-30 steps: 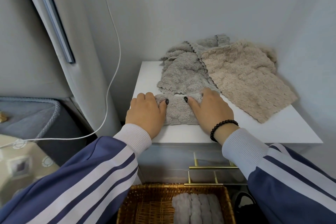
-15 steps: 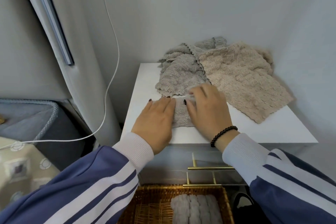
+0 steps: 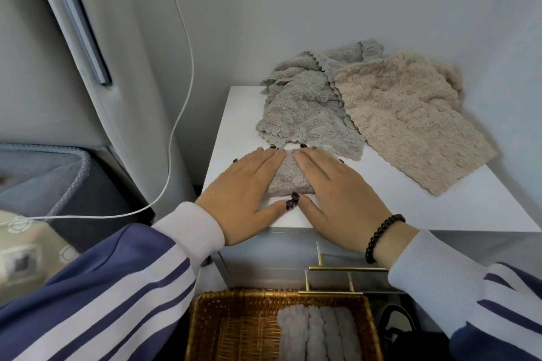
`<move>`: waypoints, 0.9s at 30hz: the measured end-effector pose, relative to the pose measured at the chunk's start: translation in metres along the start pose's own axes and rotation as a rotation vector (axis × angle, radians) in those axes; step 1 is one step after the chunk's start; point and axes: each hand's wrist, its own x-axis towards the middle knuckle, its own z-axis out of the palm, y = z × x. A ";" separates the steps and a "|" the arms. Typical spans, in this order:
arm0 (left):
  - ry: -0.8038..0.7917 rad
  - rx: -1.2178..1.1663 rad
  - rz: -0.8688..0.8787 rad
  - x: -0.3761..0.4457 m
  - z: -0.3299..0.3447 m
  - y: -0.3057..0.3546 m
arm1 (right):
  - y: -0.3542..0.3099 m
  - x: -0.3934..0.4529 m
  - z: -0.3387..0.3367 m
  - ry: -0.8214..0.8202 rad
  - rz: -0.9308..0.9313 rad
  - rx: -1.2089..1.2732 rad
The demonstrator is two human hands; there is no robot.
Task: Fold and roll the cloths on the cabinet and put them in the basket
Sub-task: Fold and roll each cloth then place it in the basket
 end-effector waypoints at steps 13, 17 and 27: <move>0.152 -0.927 -0.293 0.019 -0.036 0.000 | 0.019 0.018 -0.047 0.142 0.390 0.667; 0.128 -1.246 -0.439 0.022 -0.035 0.009 | 0.022 0.015 -0.056 -0.070 0.655 1.331; -0.042 -0.691 -0.417 0.017 -0.029 0.009 | 0.025 0.002 -0.047 -0.044 0.576 0.753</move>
